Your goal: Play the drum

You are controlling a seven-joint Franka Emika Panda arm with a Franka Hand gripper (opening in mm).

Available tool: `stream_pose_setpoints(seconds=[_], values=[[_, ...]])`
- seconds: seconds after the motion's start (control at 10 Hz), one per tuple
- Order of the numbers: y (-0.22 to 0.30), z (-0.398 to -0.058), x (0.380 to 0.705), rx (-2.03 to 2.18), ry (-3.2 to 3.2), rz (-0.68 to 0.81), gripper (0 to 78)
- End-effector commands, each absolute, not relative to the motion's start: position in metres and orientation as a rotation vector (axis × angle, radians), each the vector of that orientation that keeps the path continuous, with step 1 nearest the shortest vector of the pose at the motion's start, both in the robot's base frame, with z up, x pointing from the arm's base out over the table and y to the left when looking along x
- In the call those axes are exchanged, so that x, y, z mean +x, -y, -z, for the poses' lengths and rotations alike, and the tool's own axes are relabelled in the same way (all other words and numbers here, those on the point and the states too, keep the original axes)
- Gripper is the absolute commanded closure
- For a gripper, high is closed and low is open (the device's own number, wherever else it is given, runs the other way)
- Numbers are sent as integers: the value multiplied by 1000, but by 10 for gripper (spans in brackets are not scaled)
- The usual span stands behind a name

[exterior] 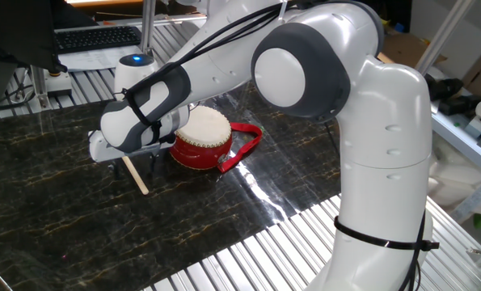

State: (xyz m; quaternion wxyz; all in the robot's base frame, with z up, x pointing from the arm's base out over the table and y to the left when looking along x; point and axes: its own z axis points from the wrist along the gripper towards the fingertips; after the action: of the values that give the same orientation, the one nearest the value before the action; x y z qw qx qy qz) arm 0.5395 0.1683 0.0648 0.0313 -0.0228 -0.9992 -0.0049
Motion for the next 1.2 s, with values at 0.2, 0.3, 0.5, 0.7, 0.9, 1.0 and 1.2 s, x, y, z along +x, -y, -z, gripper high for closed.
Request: stream_pose_setpoints(seconds=[0.2,0.3,0.5,0.7,0.9,1.0,1.2], values=[[-169,-66,541,-67,3080,13,1],[-169,-66,541,-67,3080,13,1],[-169,-65,538,-69,3078,6,1],[-170,-62,534,-70,3079,4,1],[-170,-62,531,-71,3079,4,1],[-171,-66,531,-71,3076,5,1],[-170,-68,531,-67,3069,-11,1]])
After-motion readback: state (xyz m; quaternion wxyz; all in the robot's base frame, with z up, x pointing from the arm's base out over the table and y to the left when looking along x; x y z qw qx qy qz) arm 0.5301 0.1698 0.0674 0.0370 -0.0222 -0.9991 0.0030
